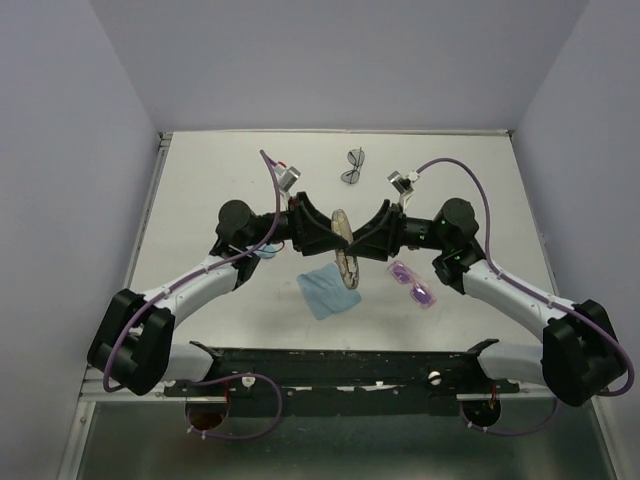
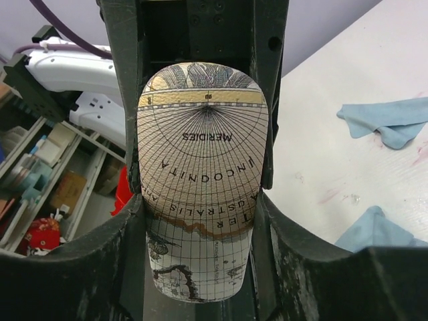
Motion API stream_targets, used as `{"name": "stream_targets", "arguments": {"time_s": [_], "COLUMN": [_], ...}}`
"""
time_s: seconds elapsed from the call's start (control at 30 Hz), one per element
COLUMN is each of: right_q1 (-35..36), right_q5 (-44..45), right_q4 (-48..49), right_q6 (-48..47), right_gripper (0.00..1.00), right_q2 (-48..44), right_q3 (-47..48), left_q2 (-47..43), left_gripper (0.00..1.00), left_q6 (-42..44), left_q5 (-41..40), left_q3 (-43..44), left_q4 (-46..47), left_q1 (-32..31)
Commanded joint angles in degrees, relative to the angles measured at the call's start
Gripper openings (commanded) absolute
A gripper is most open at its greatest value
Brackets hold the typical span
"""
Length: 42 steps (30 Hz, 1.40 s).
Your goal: Organize the sunglasses
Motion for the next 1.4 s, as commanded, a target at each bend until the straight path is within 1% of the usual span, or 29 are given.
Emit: {"name": "stream_targets", "arguments": {"time_s": [0.0,0.03,0.07,0.13,0.2,0.23,0.33,0.4,0.5,0.53,0.63,0.9,0.93,1.0,1.03,1.13,1.17,1.23,1.37], "right_q1": [0.87,0.87,0.87,0.95,1.04,1.04,1.3,1.92,3.76,4.72,6.4,8.95,8.95,9.13,9.13,9.22,9.13,9.13,9.13], "right_q5": [2.48,3.97,5.46,9.76,14.07,15.92,19.27,21.55,28.3,31.03,36.22,41.86,41.78,39.33,37.49,33.35,32.82,31.23,34.03], "right_q4": [-5.89,-7.64,-9.92,-16.24,-20.21,-21.18,-24.43,-26.37,-31.02,-32.34,-33.58,-33.93,-33.76,-32.89,-32.36,-29.55,-28.41,-26.74,-27.0], "right_q6": [-2.95,-3.56,-4.78,-7.42,-8.57,-8.83,-9.45,-9.8,-11.11,-11.38,-11.74,-12.17,-12.78,-15.15,-16.64,-22.26,-24.11,-29.2,-41.15], "right_gripper": [0.42,0.37,0.34,0.25,0.2,0.18,0.16,0.13,0.08,0.07,0.05,0.01,0.01,0.01,0.01,0.01,0.01,0.01,0.01], "right_q2": [-1.04,-1.21,-1.48,-2.09,-2.53,-2.62,-2.1,-1.13,0.36,0.63,1.07,2.21,2.3,2.04,1.77,0.2,-0.77,-2.09,-3.67], "right_q3": [2.14,2.58,3.2,4.6,5.48,5.75,7.15,8.38,10.93,11.37,12.52,13.66,13.83,13.84,13.49,12.35,11.73,10.24,9.27], "left_q2": [-0.62,-1.14,-1.93,-4.13,-5.89,-6.5,-7.48,-7.48,-7.13,-7.13,-7.48,-5.72,-5.55,-5.54,-5.8,-7.47,-8.26,-9.84,-15.37], "left_gripper": [0.0,0.0,0.0,0.0,0.0,0.0,0.0,0.0,0.0,0.0,0.0,0.0,0.11,0.41,0.61,0.96,0.99,0.99,0.99], "left_q6": [1.38,3.13,4.97,10.5,14.03,14.91,16.41,17.2,18.0,17.74,17.65,17.47,17.82,18.52,18.96,19.67,19.84,20.28,19.32], "left_q5": [-1.34,-2.39,-4.4,-10.11,-16.52,-19.25,-24.01,-28.31,-36.47,-40.68,-48.7,-50.39,-50.3,-49.95,-49.86,-50.13,-50.04,-50.04,-50.04], "left_q3": [2.57,3.09,3.71,5.38,7.05,7.75,9.51,11.44,15.13,16.53,18.48,21.37,21.9,22.08,22.0,21.29,21.12,20.68,17.61], "left_q4": [-4.44,-7.95,-13.38,-24.54,-35.18,-38.89,-45.58,-49.8,-59.28,-62.45,-66.08,-69.06,-69.25,-69.42,-69.34,-69.42,-69.86,-71.17,-71.88], "left_q1": [-0.67,-0.67,-0.67,-0.93,-1.46,-1.72,-2.77,-4.0,-6.72,-7.69,-10.33,-11.74,-11.74,-11.83,-11.83,-11.83,-11.92,-11.83,-11.92]}}
